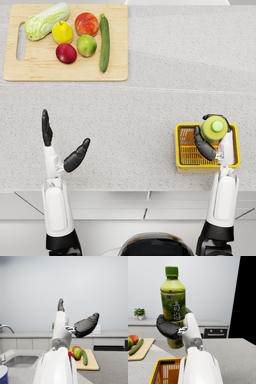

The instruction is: Pick up the green tea and place it into the yellow basket

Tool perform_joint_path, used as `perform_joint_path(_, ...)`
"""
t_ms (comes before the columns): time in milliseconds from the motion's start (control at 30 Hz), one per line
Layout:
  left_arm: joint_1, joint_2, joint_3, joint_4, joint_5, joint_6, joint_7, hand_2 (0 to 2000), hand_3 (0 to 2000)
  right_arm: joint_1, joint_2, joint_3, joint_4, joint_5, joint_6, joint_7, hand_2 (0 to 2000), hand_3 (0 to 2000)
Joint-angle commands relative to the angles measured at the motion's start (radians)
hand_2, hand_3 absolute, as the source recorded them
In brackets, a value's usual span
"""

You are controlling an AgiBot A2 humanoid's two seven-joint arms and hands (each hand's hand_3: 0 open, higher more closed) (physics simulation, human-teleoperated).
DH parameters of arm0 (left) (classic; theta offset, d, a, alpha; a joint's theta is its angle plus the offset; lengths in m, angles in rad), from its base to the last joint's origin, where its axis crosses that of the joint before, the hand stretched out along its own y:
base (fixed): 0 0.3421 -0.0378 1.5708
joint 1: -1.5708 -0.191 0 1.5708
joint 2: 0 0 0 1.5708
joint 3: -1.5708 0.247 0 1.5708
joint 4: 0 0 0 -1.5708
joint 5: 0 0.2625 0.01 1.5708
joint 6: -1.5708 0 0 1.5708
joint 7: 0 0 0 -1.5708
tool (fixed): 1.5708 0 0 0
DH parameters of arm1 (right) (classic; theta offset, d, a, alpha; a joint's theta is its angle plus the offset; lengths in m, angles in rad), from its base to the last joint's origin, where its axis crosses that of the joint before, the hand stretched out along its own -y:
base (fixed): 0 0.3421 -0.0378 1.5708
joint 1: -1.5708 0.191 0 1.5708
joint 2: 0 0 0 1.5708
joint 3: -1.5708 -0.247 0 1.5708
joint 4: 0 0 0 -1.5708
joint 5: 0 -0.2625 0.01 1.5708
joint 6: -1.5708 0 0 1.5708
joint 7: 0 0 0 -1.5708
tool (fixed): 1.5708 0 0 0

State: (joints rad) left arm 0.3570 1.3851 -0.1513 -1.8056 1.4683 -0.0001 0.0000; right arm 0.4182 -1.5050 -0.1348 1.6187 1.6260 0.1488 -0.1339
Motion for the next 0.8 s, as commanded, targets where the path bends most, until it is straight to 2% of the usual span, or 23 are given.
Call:
perform_joint_path(33,0.014,-0.003,-0.040,0.048,0.000,0.000,0.000,0,0,0.012,0.003,-0.008,-0.077,0.000,0.008,-0.055,2000,2000)
perform_joint_path(100,0.003,0.000,-0.026,0.032,0.000,0.000,0.000,0,0,0.007,0.003,-0.009,-0.111,0.000,0.025,-0.132,2000,2000)
perform_joint_path(200,0.012,-0.002,-0.049,0.046,0.000,0.000,0.000,0,0,-0.009,0.003,0.013,-0.112,0.000,0.048,-0.184,2000,2000)
perform_joint_path(233,0.011,-0.001,-0.047,0.038,0.000,0.000,0.000,0,0,-0.003,0.004,0.019,-0.113,0.001,0.071,-0.192,639,1673)
perform_joint_path(267,0.001,0.002,-0.044,0.044,0.000,0.000,0.000,0,0,-0.003,0.004,0.015,-0.105,0.000,0.083,-0.202,0,1347)
perform_joint_path(300,0.009,0.000,-0.042,0.030,0.000,0.000,0.000,0,0,-0.001,0.005,0.013,-0.083,0.000,0.066,-0.206,0,1020)
perform_joint_path(333,0.014,-0.001,-0.042,0.028,0.000,0.000,0.000,0,0,0.003,0.005,0.009,-0.063,0.000,0.015,-0.110,0,693)
perform_joint_path(400,0.065,-0.015,-0.030,0.038,0.000,0.000,0.000,0,0,0.027,0.013,0.010,0.004,0.000,-0.057,0.008,0,40)
perform_joint_path(467,0.158,-0.042,-0.023,0.084,0.000,0.000,0.000,0,0,0.068,0.030,0.004,0.082,0.000,-0.102,0.069,0,0)
perform_joint_path(567,0.229,-0.059,-0.052,0.151,0.000,0.000,0.000,0,0,0.129,0.064,-0.046,0.089,0.000,-0.131,0.110,0,0)
perform_joint_path(667,0.215,-0.053,-0.085,0.193,0.000,0.000,0.000,0,0,0.124,0.060,-0.107,0.054,0.000,-0.142,0.125,0,0)
perform_joint_path(700,0.190,-0.047,-0.063,0.155,0.000,0.000,0.000,0,0,0.112,0.056,-0.107,0.039,0.000,-0.144,0.128,0,0)
perform_joint_path(733,0.193,-0.048,-0.069,0.166,0.000,0.000,0.000,0,0,0.100,0.053,-0.076,0.054,0.000,-0.146,0.129,0,0)
perform_joint_path(800,0.196,-0.048,-0.077,0.181,0.000,0.000,0.000,0,0,0.099,0.054,-0.091,0.045,-0.001,-0.147,0.132,0,0)
